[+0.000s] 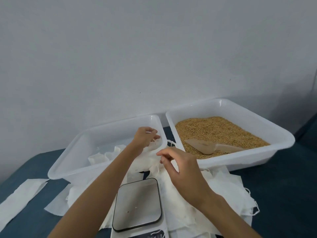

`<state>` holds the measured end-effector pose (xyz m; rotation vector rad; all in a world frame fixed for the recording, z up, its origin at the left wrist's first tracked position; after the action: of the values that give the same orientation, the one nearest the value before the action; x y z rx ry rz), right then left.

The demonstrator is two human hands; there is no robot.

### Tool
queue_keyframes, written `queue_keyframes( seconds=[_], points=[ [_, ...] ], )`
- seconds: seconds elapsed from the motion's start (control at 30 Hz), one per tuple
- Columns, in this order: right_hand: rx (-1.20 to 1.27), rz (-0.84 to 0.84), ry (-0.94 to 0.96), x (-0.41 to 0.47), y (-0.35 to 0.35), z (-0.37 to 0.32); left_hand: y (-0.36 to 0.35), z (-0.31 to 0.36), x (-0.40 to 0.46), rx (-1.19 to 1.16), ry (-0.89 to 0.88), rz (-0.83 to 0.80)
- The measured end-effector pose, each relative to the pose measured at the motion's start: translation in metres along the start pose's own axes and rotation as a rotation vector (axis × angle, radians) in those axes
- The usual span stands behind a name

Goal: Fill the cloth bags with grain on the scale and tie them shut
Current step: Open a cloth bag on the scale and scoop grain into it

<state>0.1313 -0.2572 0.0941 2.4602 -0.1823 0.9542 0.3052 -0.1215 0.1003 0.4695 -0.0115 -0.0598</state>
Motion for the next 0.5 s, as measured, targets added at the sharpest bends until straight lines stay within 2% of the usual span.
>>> queue_keyframes(
  seconds=[0.07,0.27,0.4,0.5],
  points=[
    [0.002,-0.007,-0.003,0.000,0.000,0.000,0.000,0.000,-0.005,-0.038,0.038,-0.079],
    [0.047,0.038,-0.060,0.001,0.004,0.004,0.021,-0.003,-0.010,0.040,0.031,-0.047],
    [0.088,0.069,-0.059,0.001,0.008,0.004,0.041,-0.001,-0.016,-0.007,-0.044,0.091],
    [0.133,0.139,-0.060,0.004,0.015,0.003,0.054,0.006,-0.044,-0.008,-0.231,0.213]
  ],
)
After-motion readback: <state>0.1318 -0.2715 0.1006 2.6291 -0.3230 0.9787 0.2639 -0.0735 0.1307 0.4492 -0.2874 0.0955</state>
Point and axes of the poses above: each hand's wrist, its own x-axis towards the middle knuckle, its own y-axis out of the back of the hand, z = x × y, the point moved 4 cm from there along x, towards the middle knuckle, and after that the axes turned 1 degree about -x, right-handed, at the moved point
